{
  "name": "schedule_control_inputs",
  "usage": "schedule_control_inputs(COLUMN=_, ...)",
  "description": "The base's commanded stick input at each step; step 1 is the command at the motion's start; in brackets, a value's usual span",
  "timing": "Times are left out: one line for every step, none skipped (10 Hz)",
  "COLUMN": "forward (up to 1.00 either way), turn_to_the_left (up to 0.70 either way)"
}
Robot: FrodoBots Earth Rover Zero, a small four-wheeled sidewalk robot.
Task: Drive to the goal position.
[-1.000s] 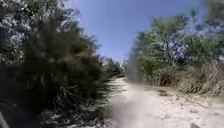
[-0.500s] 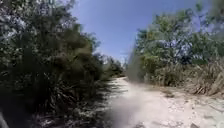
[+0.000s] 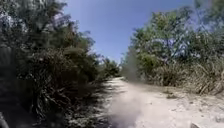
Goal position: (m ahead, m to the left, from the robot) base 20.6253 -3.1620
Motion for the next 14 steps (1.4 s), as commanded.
schedule_control_inputs(forward=0.45, turn_to_the_left=-0.26)
schedule_control_inputs(forward=0.45, turn_to_the_left=-0.23)
schedule_control_inputs(forward=0.45, turn_to_the_left=0.02)
schedule_control_inputs(forward=0.45, turn_to_the_left=0.02)
schedule_control_inputs(forward=0.45, turn_to_the_left=0.02)
schedule_control_inputs(forward=0.45, turn_to_the_left=0.02)
schedule_control_inputs(forward=0.45, turn_to_the_left=0.02)
schedule_control_inputs(forward=0.45, turn_to_the_left=0.02)
schedule_control_inputs(forward=0.45, turn_to_the_left=0.02)
schedule_control_inputs(forward=0.45, turn_to_the_left=0.02)
schedule_control_inputs(forward=0.45, turn_to_the_left=0.02)
schedule_control_inputs(forward=0.45, turn_to_the_left=0.02)
schedule_control_inputs(forward=0.45, turn_to_the_left=0.02)
schedule_control_inputs(forward=0.45, turn_to_the_left=0.02)
